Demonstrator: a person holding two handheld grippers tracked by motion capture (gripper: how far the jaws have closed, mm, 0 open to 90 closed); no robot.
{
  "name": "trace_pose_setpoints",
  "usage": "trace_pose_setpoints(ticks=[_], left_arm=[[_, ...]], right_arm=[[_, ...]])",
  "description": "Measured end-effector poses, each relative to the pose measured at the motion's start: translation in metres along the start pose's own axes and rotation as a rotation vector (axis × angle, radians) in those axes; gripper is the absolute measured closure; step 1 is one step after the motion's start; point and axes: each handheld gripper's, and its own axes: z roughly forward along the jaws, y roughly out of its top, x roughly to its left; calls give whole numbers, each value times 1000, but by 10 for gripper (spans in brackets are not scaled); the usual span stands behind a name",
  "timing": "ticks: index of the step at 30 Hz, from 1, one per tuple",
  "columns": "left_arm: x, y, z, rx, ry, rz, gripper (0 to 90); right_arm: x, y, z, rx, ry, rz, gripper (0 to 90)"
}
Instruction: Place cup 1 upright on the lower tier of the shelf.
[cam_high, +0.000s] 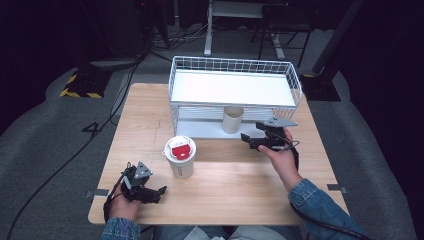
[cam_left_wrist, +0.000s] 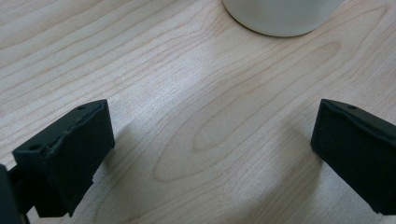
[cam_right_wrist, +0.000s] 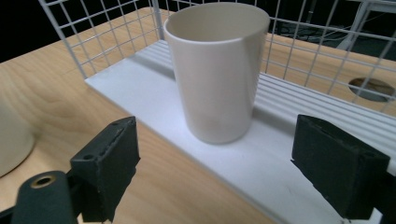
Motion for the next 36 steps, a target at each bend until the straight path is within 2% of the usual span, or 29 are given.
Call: trace_pose_setpoints(ticks=[2, 3, 6, 10, 11, 12, 15, 19, 28, 36], left_arm=[[-2, 0, 1, -3, 11, -18, 0], [-4, 1, 1, -3, 17, -35, 0], [-6, 2, 2, -3, 27, -48, 0], [-7, 2, 2, -2, 32, -43, 0], [-9, 2, 2, -1, 33, -50, 0], [-9, 2, 2, -1, 33, -50, 0], [-11, 3, 3, -3, 54, -76, 0], [-14, 6, 6, -9, 78, -105, 0], [-13, 5, 6, -9, 76, -101, 4], [-13, 5, 6, -8, 81, -104, 4]], right_arm=[[-2, -3, -11, 14, 15, 5, 159], [-4, -7, -24, 28, 28, -3, 160], [-6, -12, -41, 51, 43, -32, 160], [-10, -19, -60, 79, 47, -40, 161], [-12, -25, -71, 86, 47, -31, 162], [-12, -25, -71, 86, 47, -31, 162], [-14, -39, -91, 91, 29, -32, 165], [-12, -51, -104, 92, 18, -33, 167], [-12, -70, -118, 99, -11, -37, 167], [-17, -93, -122, 171, -37, -54, 167]])
